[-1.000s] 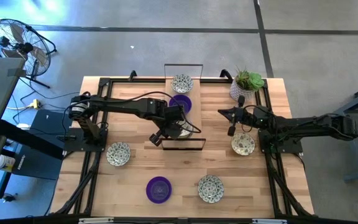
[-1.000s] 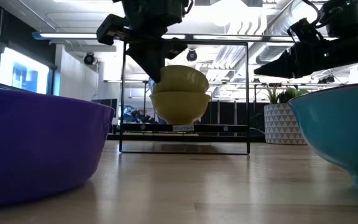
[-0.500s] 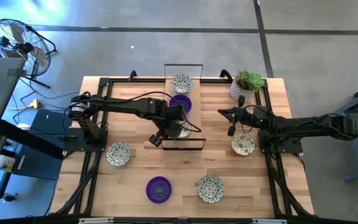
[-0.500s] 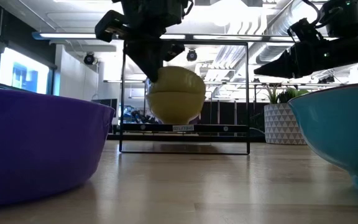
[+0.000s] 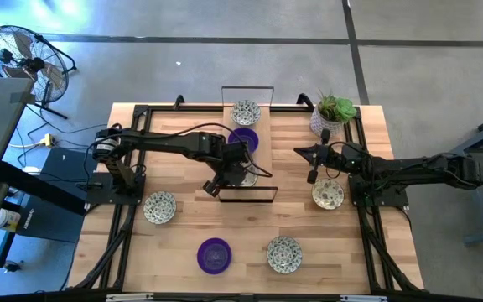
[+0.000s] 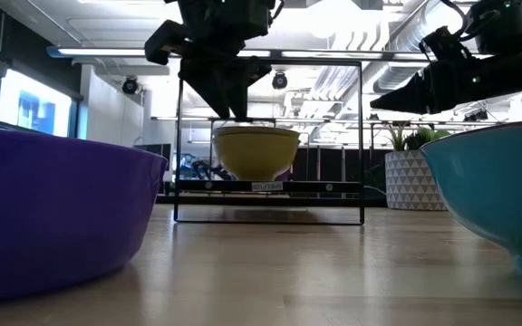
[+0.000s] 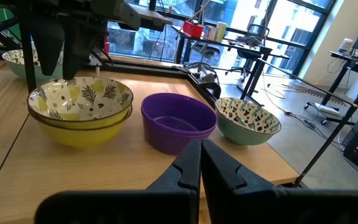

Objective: Pick & Place Mini bowls
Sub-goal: Stack the right blue patterned bowl on top of the blue patterned bowl on the shelf

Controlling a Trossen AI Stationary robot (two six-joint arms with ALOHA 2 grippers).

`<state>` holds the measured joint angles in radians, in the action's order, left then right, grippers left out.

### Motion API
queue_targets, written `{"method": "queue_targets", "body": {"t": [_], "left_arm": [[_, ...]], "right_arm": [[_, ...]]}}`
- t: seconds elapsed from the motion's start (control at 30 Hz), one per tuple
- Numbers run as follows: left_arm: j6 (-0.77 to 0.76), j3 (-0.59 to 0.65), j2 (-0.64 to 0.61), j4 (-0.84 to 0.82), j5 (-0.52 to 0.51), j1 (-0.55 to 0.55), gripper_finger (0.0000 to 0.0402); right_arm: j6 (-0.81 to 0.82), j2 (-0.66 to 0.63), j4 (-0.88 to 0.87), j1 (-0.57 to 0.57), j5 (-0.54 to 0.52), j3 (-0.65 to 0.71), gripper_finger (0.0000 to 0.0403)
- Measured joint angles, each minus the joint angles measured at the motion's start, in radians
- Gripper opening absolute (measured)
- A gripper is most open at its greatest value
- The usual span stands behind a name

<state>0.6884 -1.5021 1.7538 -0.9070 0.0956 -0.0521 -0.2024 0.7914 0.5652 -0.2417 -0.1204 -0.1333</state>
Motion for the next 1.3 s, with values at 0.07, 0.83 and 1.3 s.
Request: {"method": "queue_targets", "body": {"t": [0.07,0.83,1.3], "left_arm": [[-0.004,-0.010,0.000,-0.007,-0.001,0.000,0.0134],[-0.157,-0.177,-0.071,0.071,0.157,-0.164,0.0001],[-0.339,0.161,-0.225,0.479,0.063,-0.210,0.0000]], "right_arm": [[0.000,0.000,0.000,0.000,0.000,0.000,0.0001],[-0.007,0.000,-0.008,0.000,0.000,0.000,0.0001],[-0.007,0.000,-0.016,0.000,0.000,0.001,0.0002]]}}
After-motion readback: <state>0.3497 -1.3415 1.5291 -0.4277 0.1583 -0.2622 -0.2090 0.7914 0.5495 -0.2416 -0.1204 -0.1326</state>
